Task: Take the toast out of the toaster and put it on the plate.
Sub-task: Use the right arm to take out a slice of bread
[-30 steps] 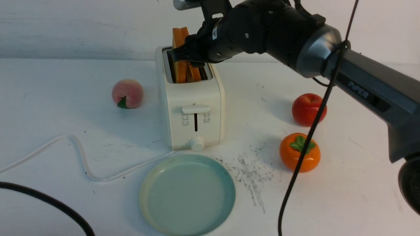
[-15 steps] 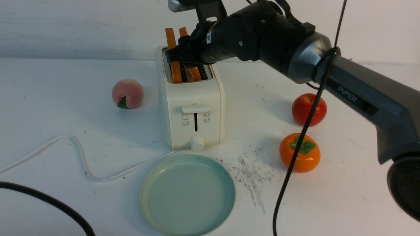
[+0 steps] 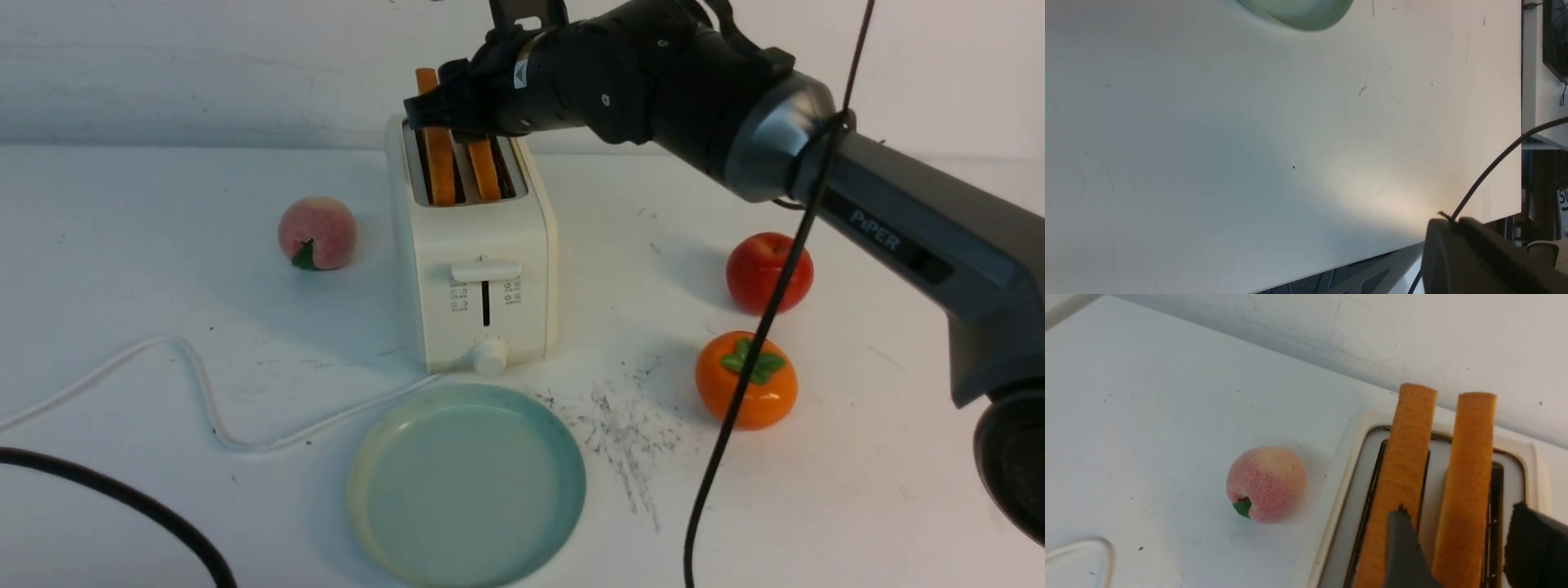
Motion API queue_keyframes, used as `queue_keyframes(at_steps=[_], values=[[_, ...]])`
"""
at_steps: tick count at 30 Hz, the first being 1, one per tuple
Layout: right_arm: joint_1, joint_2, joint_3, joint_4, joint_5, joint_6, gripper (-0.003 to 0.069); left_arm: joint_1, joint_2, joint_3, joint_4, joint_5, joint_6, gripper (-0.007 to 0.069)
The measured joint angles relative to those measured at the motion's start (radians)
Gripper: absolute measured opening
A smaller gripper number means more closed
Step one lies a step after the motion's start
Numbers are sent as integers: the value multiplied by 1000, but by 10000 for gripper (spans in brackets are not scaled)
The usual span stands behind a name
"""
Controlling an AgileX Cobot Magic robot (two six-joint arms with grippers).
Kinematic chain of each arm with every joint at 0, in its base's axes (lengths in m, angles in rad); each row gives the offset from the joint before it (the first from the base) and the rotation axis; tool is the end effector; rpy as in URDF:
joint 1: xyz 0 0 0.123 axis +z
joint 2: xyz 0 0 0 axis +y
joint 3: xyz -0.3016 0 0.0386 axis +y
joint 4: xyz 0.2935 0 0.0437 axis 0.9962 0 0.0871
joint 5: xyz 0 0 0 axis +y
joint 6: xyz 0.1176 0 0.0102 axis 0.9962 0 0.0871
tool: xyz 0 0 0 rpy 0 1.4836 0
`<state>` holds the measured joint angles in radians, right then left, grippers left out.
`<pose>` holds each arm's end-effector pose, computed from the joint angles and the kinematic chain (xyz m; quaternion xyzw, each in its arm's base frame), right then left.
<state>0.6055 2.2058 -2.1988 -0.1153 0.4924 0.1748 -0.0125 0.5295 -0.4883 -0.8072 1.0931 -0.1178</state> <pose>0.5067 0.3430 0.3376 -0.2055 0.8103 0.1611 0.5247 0.1108 -0.0771 0.2703 -0.1307 0.8826 -0.3983 0.2126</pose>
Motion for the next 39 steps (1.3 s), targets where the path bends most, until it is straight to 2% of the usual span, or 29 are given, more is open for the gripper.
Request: queue_keyframes(at_steps=[17, 23, 26, 27, 29, 32, 33, 39], values=[[-1, 43, -3, -50, -5, 3, 368, 0, 0, 0, 25, -3, 0, 15], [-1, 43, -3, -50, -5, 3, 342, 0, 0, 0, 37, -3, 0, 17], [-1, 44, -3, -50, -5, 3, 253, 0, 0, 0, 37, -3, 0, 17], [-1, 44, -3, -50, -5, 3, 253, 0, 0, 0, 37, -3, 0, 17], [-1, 44, -3, -50, 2, 3, 135, 0, 0, 0, 37, -3, 0, 17], [-2, 42, -4, -53, 9, 3, 50, 0, 0, 0, 37, -3, 0, 17], [-2, 40, -4, -53, 20, 3, 0, 0, 0, 0, 37, -3, 0, 17], [-2, 12, -2, -53, 60, 3, -18, 0, 0, 0, 38, -3, 0, 17]])
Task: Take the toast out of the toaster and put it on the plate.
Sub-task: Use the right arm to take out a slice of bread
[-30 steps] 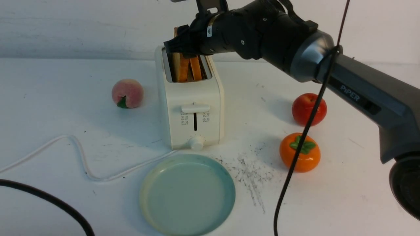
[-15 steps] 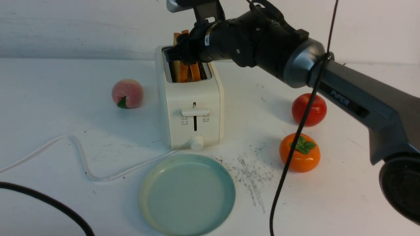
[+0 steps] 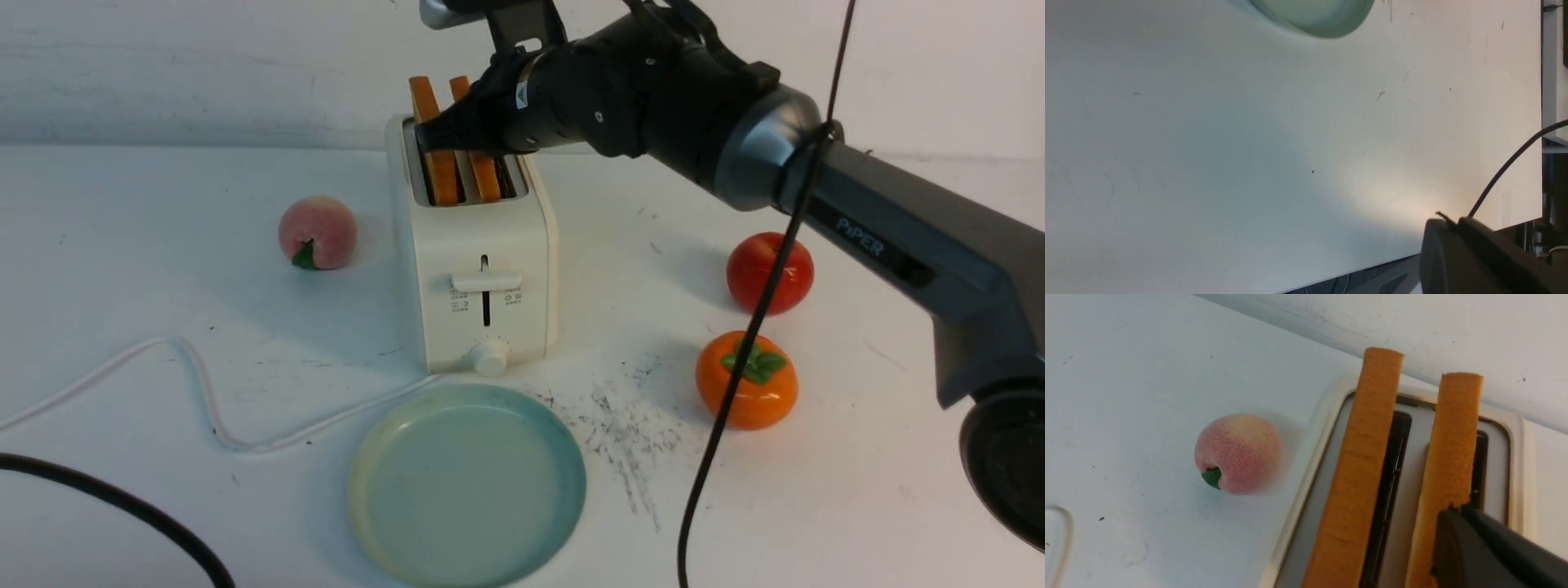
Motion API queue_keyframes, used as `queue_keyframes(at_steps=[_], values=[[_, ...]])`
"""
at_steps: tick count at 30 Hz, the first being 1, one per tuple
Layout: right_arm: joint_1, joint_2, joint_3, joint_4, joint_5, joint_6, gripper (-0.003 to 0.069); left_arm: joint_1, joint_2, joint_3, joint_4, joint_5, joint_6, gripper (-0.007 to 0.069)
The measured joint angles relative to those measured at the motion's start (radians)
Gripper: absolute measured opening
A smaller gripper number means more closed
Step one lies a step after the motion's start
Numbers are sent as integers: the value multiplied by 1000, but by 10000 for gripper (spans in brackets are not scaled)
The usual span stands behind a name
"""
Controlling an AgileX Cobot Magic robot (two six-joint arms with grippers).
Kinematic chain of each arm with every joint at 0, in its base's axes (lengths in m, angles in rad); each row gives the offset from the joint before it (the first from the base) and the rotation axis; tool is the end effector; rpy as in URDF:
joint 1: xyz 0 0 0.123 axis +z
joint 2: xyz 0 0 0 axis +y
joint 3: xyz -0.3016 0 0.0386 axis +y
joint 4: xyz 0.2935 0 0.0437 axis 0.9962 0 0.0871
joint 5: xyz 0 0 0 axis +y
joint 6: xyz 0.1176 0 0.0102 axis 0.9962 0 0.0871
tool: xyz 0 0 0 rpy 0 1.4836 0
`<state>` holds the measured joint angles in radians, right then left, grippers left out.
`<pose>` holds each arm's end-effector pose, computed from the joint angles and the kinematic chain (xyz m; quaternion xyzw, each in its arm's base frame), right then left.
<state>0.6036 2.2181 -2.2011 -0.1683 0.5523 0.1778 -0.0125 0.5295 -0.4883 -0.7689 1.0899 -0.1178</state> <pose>0.5092 0.3385 0.3251 -0.2176 0.8251 0.1274 0.5056 0.1113 -0.0742 0.2676 -0.1279 0.8895 -0.3812 0.2170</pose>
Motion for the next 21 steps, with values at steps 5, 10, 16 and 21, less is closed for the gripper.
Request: queue_keyframes(at_steps=[5, 10, 16, 21], values=[[0, -14, 0, 0, 15, 0, -18, 0, 0, 0, 3, 0, 0, 22], [0, -8, 1, 3, 39, 0, -6, 0, 0, 0, 3, 0, 0, 29], [0, -8, 1, 16, 54, 0, 111, 0, 0, 0, 6, 0, 0, 38], [0, -8, -1, 34, 94, 0, 252, 0, 0, 0, 7, 0, 0, 38]])
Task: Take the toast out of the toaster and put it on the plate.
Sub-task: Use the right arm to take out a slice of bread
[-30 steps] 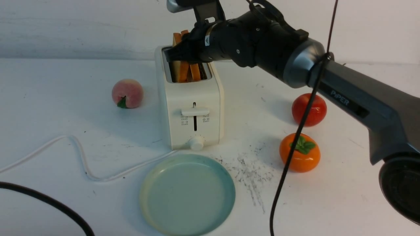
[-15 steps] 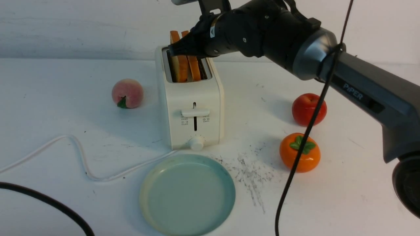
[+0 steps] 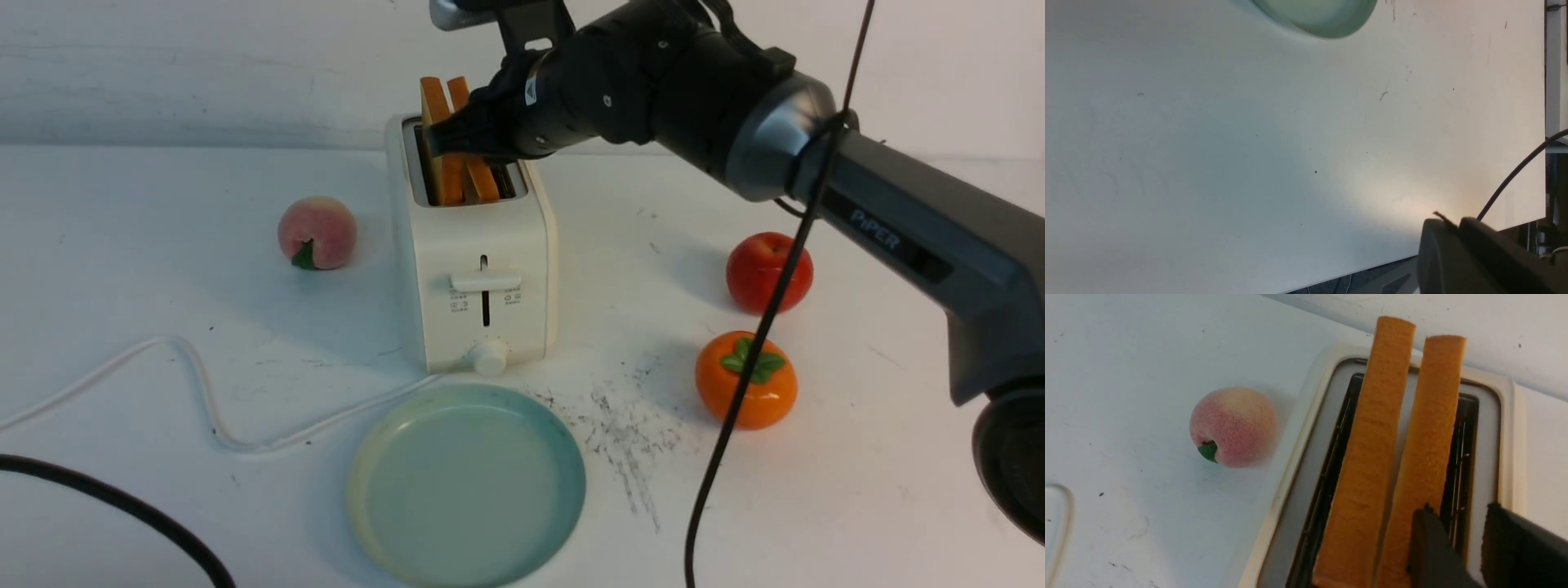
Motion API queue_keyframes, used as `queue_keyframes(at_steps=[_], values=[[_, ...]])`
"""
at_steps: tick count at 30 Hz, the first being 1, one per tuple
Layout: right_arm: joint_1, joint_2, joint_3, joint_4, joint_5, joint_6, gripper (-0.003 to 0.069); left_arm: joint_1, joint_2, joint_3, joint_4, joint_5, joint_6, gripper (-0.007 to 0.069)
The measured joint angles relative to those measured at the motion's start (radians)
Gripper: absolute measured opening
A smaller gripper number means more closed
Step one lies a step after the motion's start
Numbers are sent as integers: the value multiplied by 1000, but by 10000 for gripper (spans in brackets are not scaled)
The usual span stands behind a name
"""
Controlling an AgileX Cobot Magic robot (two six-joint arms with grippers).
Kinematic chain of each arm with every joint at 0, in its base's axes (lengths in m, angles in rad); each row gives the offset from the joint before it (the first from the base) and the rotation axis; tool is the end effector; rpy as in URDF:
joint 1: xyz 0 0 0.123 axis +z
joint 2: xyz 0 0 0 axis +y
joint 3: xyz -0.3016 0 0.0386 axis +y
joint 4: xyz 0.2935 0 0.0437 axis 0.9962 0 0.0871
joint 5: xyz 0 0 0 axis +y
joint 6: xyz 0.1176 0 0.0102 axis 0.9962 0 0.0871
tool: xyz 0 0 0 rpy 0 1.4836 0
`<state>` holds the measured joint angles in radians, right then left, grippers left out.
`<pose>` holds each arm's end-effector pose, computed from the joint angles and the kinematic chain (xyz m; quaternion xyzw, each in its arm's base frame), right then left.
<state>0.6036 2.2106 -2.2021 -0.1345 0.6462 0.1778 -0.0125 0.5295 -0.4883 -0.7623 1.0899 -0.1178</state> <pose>0.5030 0.3352 0.3202 -0.2118 0.8492 0.1261 0.4670 0.1113 -0.0737 0.2671 -0.1273 0.8907 -0.3782 0.2176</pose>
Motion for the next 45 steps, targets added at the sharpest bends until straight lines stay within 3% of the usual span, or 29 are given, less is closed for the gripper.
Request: queue_keyframes(at_steps=[3, 7, 29, 37, 45], values=[[0, -2, 0, 5, 11, 0, 318, 0, 0, 0, 0, 0, 0, 38], [-1, -3, 0, 14, 14, 0, 339, 0, 0, 0, 0, 0, 0, 39], [0, -18, -3, 79, 112, -22, 342, 0, 0, 0, 4, -15, 0, 66], [41, -14, 3, 100, 134, -33, 345, 0, 0, 0, 5, -16, 0, 74], [51, -14, 3, -10, 129, -70, 345, 0, 0, 0, 5, -15, 0, 74]])
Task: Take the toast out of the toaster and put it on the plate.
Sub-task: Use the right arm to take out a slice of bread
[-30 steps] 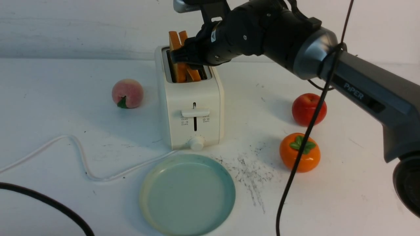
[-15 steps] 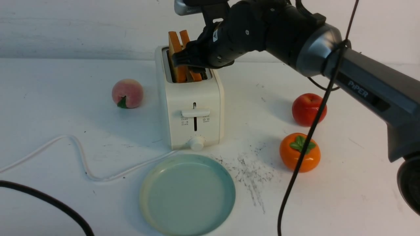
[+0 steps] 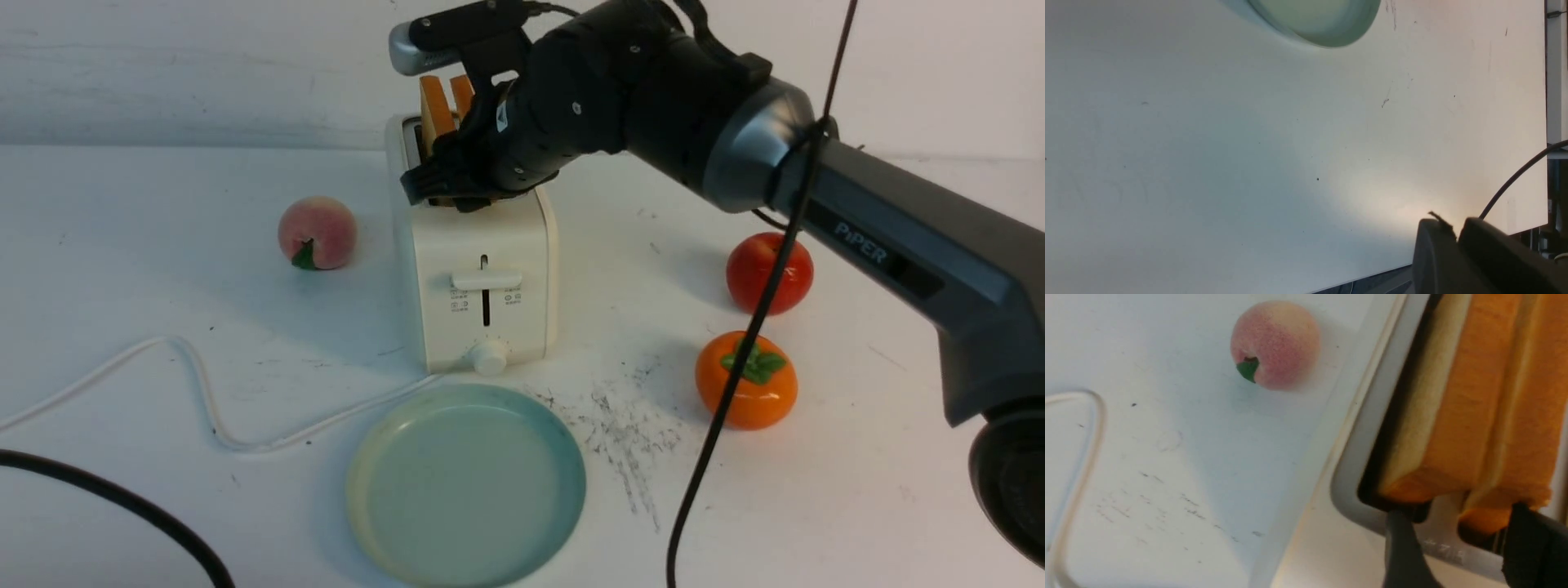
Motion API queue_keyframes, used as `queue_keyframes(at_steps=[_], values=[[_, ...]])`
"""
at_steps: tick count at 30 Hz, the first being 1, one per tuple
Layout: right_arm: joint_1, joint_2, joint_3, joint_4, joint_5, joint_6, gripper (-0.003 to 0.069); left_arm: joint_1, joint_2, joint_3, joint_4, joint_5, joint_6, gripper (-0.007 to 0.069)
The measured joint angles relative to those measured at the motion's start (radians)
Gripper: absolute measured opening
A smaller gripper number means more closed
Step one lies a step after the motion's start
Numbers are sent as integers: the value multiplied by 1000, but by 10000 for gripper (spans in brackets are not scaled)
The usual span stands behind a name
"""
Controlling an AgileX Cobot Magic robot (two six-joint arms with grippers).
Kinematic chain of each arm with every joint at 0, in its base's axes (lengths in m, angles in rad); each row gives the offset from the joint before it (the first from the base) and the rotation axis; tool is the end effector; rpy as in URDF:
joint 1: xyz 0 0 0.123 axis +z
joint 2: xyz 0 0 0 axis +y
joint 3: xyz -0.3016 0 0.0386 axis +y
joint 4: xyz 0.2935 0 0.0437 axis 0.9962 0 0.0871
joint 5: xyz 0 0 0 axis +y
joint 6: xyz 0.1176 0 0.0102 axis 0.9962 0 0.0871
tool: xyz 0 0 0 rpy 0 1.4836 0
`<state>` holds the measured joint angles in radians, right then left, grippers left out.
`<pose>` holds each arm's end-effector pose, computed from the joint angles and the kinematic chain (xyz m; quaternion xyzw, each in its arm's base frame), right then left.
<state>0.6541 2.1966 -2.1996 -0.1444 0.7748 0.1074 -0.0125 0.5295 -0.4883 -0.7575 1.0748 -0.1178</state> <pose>0.4775 0.3511 0.3156 -0.2673 0.8609 0.0961 0.4222 0.1129 -0.0728 0.2674 -0.1295 0.8896 -0.3759 0.2247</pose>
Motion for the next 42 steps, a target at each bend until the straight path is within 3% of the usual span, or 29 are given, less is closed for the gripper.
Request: queue_keyframes(at_steps=[18, 35, 38, 42], values=[[0, 2, 0, -124, -27, 5, 345, 0, 0, 0, 3, 0, 0, 91], [0, 18, 0, -304, -111, 236, 351, 0, 0, 0, 3, 0, 0, 102], [0, 26, -1, -327, -122, 268, 385, 0, 0, 0, 3, 0, 0, 105], [0, 30, -1, -358, -126, 298, 497, 0, 0, 0, 3, 0, 0, 110]])
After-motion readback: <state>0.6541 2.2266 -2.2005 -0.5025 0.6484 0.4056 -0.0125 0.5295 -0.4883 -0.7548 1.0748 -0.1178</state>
